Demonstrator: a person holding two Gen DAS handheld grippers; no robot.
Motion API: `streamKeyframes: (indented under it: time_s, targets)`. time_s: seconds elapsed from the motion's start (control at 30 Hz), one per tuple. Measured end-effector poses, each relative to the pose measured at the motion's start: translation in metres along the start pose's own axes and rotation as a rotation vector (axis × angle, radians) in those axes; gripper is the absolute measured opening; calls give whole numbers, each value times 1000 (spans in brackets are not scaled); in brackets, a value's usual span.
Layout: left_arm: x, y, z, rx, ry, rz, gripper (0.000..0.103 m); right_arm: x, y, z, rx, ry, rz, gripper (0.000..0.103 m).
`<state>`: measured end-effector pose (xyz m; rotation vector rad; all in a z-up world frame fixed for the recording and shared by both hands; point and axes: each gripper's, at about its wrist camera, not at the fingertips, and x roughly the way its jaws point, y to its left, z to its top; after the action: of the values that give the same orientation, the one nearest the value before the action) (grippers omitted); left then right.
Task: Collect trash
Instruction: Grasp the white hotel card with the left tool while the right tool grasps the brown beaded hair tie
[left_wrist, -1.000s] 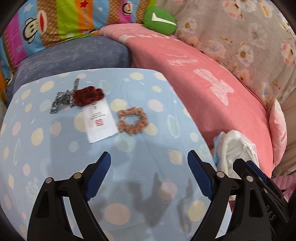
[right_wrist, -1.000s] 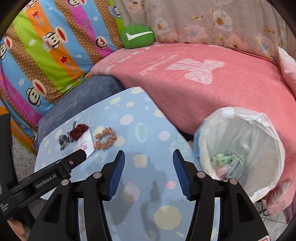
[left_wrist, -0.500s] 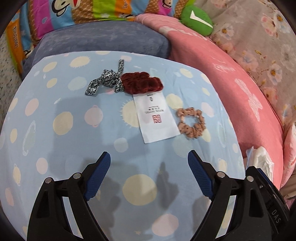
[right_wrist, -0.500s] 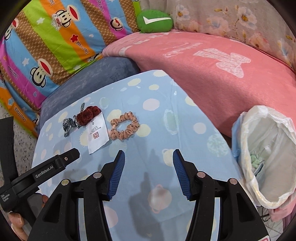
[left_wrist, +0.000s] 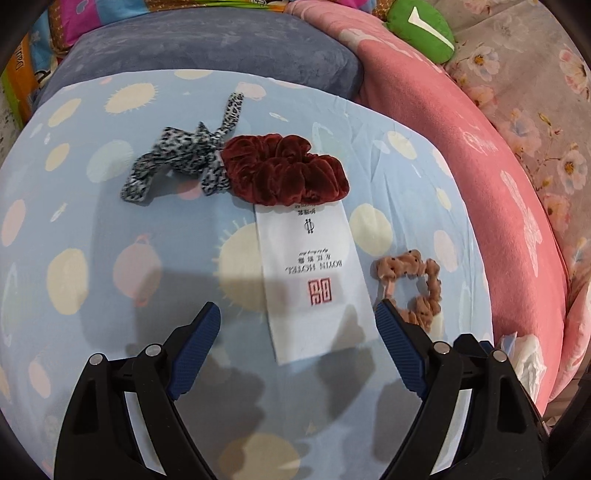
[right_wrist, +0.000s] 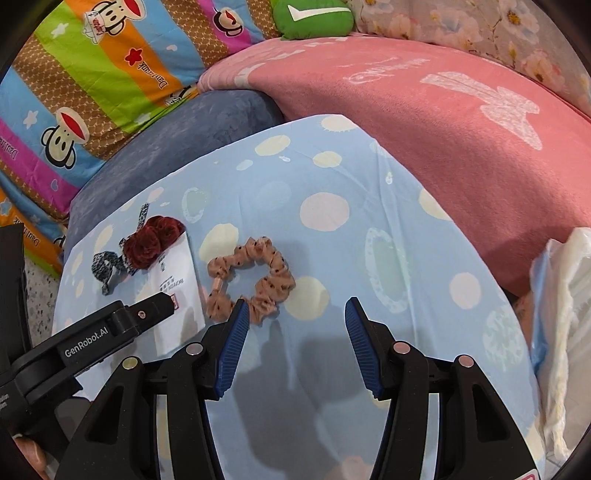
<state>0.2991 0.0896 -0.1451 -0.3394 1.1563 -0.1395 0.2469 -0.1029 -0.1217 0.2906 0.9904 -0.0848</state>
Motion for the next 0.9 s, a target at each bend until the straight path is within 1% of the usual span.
streamKeyframes:
  time_s: [0.07, 0.13, 0.3, 0.33, 0.4, 0.43, 0.47, 0.5, 0.53, 0.57, 0.63, 0.67, 0.7, 0.73, 0.83, 0.9]
  targets:
    - [9, -3, 4, -4, 12, 4, 82, 11, 0, 5, 7, 10, 4, 53]
    - [12, -7, 7, 3, -3, 17, 87, 20, 1, 9, 12, 17, 6, 53]
    - [17, -14, 13, 11, -19, 39, 87, 37, 7, 12, 9, 36, 17, 53]
    - [18, -15, 13, 19, -24, 45, 87, 40, 9, 11, 5, 40, 17, 51]
    - [17, -16, 11, 39, -39, 65, 80, 45, 11, 9, -3, 49, 18, 47]
    - [16, -17, 10, 54, -49, 74, 71, 44, 11, 6, -9, 39, 9, 43]
    - [16, -17, 9, 68, -54, 80, 60, 44, 12, 5, -18, 31, -5, 41]
    - [15, -17, 9, 80, -58, 87, 55, 43, 12, 3, -30, 26, -16, 35]
    - [14, -17, 8, 87, -63, 85, 47, 42, 11, 1, -39, 22, -27, 27]
    - [13, -16, 6, 90, -67, 80, 40, 41, 10, -1, -39, 22, -32, 22]
    - [12, -16, 3, 105, -71, 70, 31, 37, 4, -6, -25, 24, -23, 16]
    - [11, -17, 0, 115, -70, 63, 26, 35, 2, -9, -19, 26, -18, 15]
    - [10, -18, -3, 125, -69, 57, 25, 33, 0, -12, -14, 28, -15, 14]
    - [10, -19, -5, 131, -63, 44, 20, 30, -2, -15, -8, 30, -14, 14]
    - [8, -23, -16, 136, -36, -8, 13, 20, -8, -25, 7, 32, -15, 12]
    - [3, -28, -24, 150, -34, -25, 10, 13, -13, -31, 22, 27, -17, 12]
